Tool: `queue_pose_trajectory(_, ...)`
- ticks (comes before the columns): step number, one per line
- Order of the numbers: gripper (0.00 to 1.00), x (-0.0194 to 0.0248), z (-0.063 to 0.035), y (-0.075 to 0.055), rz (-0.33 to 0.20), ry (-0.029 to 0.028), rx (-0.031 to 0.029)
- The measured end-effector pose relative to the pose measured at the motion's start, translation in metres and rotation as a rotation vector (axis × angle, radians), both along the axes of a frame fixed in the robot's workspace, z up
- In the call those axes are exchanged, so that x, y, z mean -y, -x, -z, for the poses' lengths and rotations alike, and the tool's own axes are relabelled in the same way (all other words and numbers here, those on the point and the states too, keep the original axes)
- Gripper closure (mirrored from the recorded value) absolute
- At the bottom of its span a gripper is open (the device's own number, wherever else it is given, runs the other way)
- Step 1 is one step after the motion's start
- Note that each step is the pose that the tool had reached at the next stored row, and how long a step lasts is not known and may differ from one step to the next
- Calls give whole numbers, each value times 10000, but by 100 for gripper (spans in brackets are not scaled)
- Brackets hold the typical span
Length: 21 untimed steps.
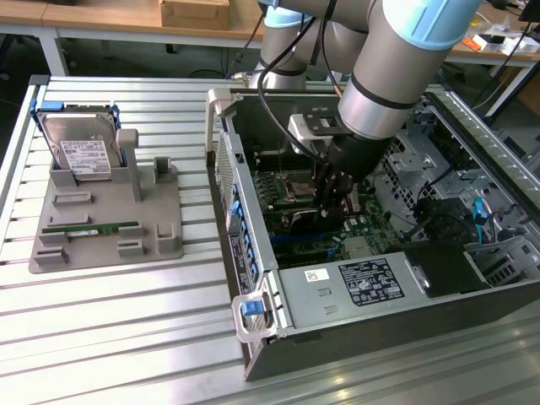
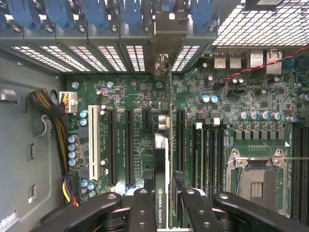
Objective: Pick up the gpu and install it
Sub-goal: 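Insert the gpu into the slot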
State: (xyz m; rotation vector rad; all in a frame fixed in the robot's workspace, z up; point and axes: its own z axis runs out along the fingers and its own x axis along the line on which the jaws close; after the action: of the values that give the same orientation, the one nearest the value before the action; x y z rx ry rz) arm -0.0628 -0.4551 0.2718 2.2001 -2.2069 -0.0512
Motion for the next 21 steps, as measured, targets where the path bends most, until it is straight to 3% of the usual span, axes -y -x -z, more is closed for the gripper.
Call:
queue_pose_trajectory(6, 74, 1, 0, 30, -1, 0, 1)
queue_pose_trajectory(9, 74, 1, 0, 30, 0, 92, 0)
queue_pose_trajectory(21, 74, 0, 19, 50, 0, 84, 4)
